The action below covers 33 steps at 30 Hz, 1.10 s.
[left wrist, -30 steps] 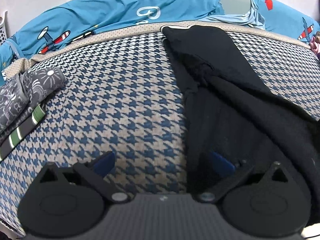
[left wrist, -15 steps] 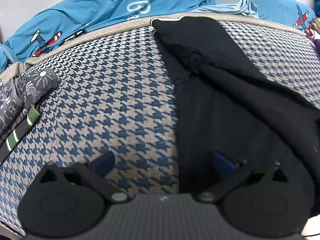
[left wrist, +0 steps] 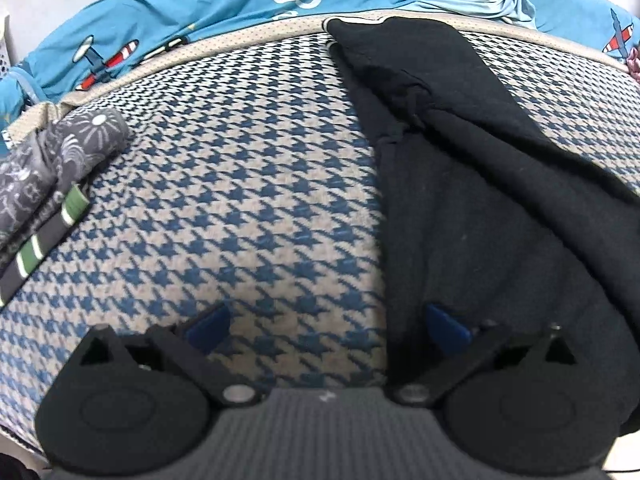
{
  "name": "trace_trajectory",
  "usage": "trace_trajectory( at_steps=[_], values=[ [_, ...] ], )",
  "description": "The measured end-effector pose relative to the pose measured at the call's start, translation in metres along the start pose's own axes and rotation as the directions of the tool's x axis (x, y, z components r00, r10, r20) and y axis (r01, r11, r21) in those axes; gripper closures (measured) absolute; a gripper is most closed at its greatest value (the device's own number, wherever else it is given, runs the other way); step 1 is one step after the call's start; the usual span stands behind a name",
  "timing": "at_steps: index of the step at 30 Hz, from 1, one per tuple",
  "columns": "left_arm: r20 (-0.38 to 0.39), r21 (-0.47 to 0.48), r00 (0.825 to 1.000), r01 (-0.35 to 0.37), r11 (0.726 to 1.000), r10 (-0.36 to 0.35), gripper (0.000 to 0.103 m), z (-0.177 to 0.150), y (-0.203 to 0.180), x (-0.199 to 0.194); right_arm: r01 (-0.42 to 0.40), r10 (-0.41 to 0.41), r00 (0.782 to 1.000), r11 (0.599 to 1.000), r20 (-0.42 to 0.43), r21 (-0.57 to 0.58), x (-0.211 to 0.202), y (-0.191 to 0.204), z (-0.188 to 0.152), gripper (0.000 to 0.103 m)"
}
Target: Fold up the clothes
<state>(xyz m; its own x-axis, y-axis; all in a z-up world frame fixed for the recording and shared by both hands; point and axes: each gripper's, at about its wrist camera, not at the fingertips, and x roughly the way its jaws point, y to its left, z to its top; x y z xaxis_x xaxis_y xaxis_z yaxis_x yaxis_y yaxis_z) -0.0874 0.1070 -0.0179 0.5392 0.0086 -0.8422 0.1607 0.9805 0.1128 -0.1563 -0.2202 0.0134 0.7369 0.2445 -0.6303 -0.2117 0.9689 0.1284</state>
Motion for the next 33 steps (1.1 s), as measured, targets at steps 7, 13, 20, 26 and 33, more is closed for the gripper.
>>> trace_trajectory(
  at_steps=[7,13,20,26,33],
  values=[
    [0.0,-0.033,1.0,-0.016,0.999,0.016,0.0,-0.002,0.012,-0.005,-0.185,0.181,0.979,0.982,0.088,0.032,-0.023,0.028,0.003,0.096],
    [0.01,-0.044,1.0,-0.029,0.999,0.029,0.0,-0.002,0.017,-0.01,-0.308,0.305,0.947,0.951,0.099,0.01,-0.026,0.069,0.008,0.096],
    [0.031,-0.092,0.999,-0.018,0.996,0.021,0.0,-0.001,0.027,-0.017,-0.407,0.411,0.91,0.911,0.057,-0.07,-0.014,0.124,0.004,0.096],
    [0.048,-0.153,0.999,-0.008,0.988,0.015,0.0,-0.001,0.041,-0.024,-0.458,0.461,0.887,0.875,-0.015,-0.155,0.009,0.169,-0.011,0.096],
    [0.077,-0.237,0.997,0.014,0.971,0.004,0.0,-0.001,0.057,-0.031,-0.465,0.452,0.885,0.847,-0.111,-0.257,0.038,0.202,-0.036,0.096]
  ],
)
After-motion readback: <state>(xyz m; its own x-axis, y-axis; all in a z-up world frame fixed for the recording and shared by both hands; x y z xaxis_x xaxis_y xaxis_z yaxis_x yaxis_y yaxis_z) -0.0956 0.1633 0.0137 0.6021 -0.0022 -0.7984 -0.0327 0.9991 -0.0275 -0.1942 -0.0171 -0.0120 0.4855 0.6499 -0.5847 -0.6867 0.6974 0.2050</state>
